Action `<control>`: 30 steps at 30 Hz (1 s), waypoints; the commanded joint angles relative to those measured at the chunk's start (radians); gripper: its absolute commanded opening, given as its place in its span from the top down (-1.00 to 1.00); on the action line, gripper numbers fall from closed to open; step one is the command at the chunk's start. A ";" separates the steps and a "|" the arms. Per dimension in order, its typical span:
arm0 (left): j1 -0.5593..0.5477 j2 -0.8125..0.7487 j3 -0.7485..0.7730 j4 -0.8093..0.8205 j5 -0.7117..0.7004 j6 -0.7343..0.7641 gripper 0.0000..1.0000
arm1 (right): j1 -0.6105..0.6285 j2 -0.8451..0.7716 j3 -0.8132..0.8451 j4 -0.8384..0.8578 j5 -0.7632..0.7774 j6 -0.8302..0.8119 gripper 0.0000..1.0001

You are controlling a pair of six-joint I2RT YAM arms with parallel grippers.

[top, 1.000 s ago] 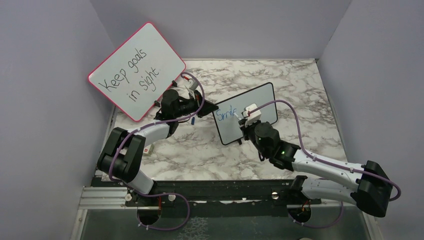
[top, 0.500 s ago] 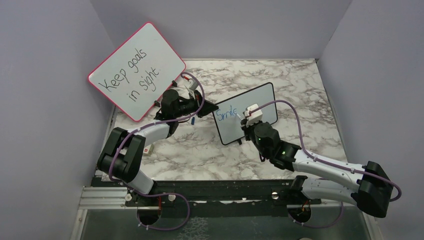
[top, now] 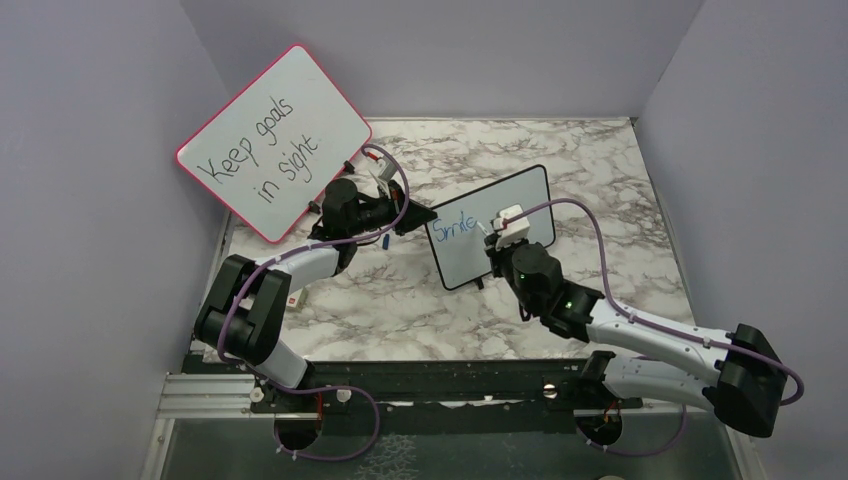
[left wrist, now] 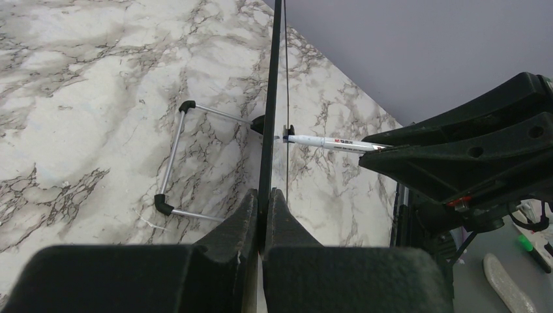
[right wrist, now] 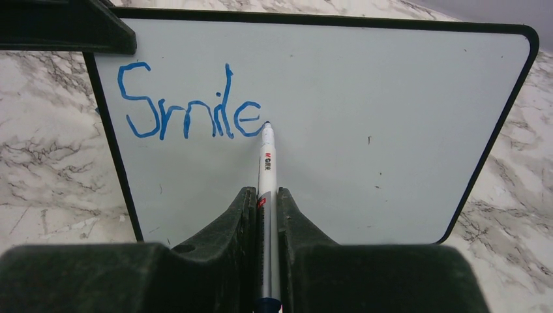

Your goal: Write a sentence on the whiteboard

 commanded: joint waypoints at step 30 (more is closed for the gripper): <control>-0.012 -0.004 0.016 -0.037 0.033 0.008 1.00 | -0.026 -0.046 -0.002 -0.016 0.028 0.019 0.99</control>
